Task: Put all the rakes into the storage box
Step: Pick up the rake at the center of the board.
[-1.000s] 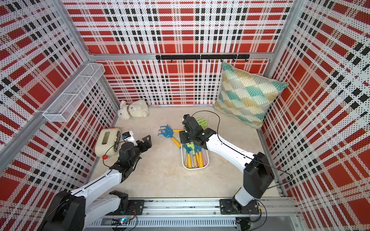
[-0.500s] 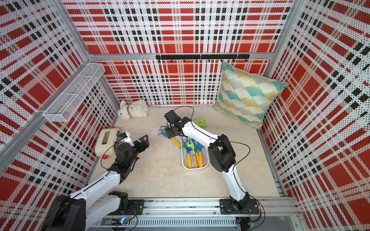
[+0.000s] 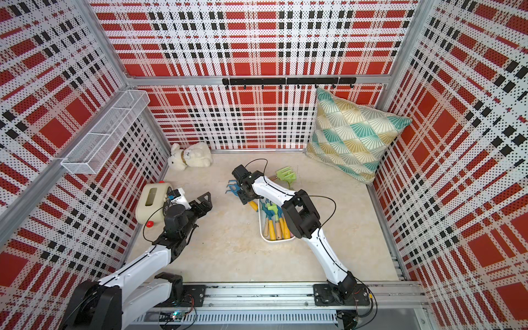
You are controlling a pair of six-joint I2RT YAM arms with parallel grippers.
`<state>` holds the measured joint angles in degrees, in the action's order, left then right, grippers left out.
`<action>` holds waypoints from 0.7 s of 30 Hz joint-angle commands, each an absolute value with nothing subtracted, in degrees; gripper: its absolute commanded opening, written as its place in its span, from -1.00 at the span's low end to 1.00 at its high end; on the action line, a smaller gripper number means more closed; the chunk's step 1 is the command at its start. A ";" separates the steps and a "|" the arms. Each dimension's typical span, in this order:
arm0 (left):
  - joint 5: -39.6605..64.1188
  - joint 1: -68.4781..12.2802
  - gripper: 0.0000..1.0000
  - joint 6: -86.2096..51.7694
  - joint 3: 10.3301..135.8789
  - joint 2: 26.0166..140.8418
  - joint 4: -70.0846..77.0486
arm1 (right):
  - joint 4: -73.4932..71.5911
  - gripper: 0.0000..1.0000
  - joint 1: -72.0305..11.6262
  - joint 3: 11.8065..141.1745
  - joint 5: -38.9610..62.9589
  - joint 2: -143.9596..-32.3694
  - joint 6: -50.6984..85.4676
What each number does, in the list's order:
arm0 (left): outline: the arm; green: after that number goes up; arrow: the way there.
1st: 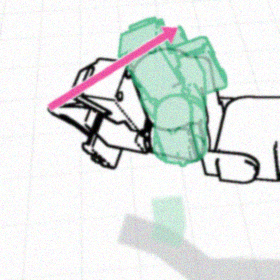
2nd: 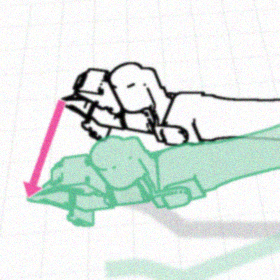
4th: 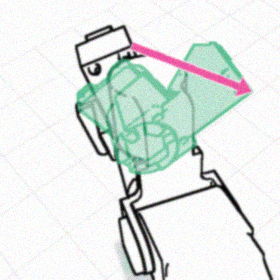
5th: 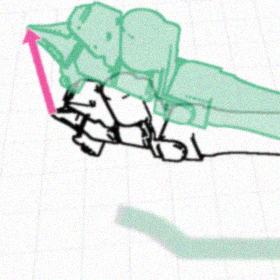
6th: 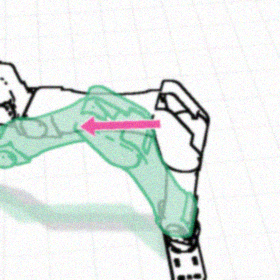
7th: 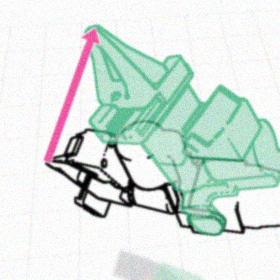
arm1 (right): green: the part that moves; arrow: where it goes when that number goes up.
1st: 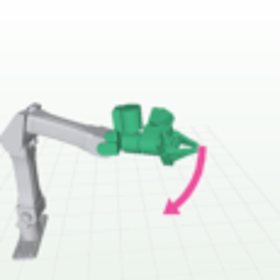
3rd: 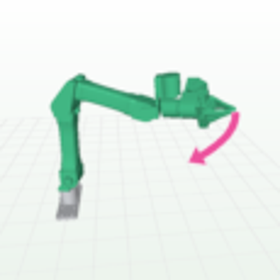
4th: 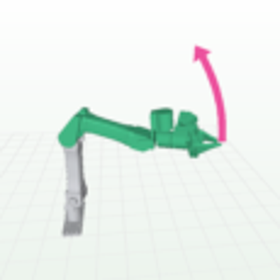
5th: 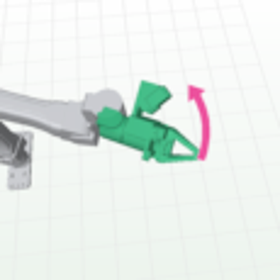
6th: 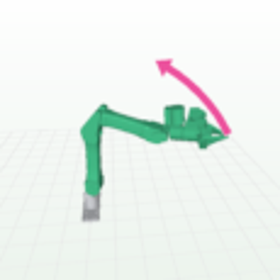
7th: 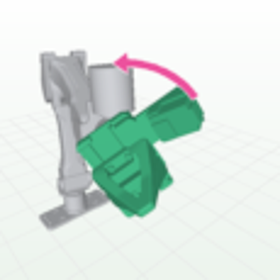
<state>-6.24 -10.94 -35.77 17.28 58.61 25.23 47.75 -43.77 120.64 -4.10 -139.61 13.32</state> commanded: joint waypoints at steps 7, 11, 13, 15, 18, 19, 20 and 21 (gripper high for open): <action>-5.92 -10.55 0.87 -35.68 16.69 58.27 26.50 | 49.24 -0.09 -46.21 121.29 -4.92 -142.47 13.26; -6.27 -10.49 0.87 -35.60 16.44 57.73 26.46 | 49.52 -0.38 -48.17 120.61 -5.70 -142.36 14.34; -6.24 -10.48 0.87 -35.68 16.35 57.48 26.50 | 48.77 -0.53 -48.98 119.34 -5.95 -141.26 15.00; -5.89 -10.51 0.87 -35.77 16.44 57.26 26.46 | 47.80 -0.69 -49.74 118.28 -5.32 -139.73 15.67; -6.30 -10.49 0.87 -35.77 16.02 56.46 26.46 | 46.49 -0.95 -50.57 116.89 -4.34 -136.18 16.73; -6.39 -10.55 0.87 -35.77 15.87 56.05 26.46 | 45.76 -0.98 -50.83 116.16 -3.89 -134.86 17.16; -6.47 -10.43 0.87 -35.86 15.67 55.54 26.46 | 44.48 -1.00 -50.94 114.93 -3.06 -132.84 17.54; -6.49 -10.52 0.87 -35.95 15.49 54.89 26.46 | 42.98 -1.00 -50.97 113.75 -1.80 -130.88 18.02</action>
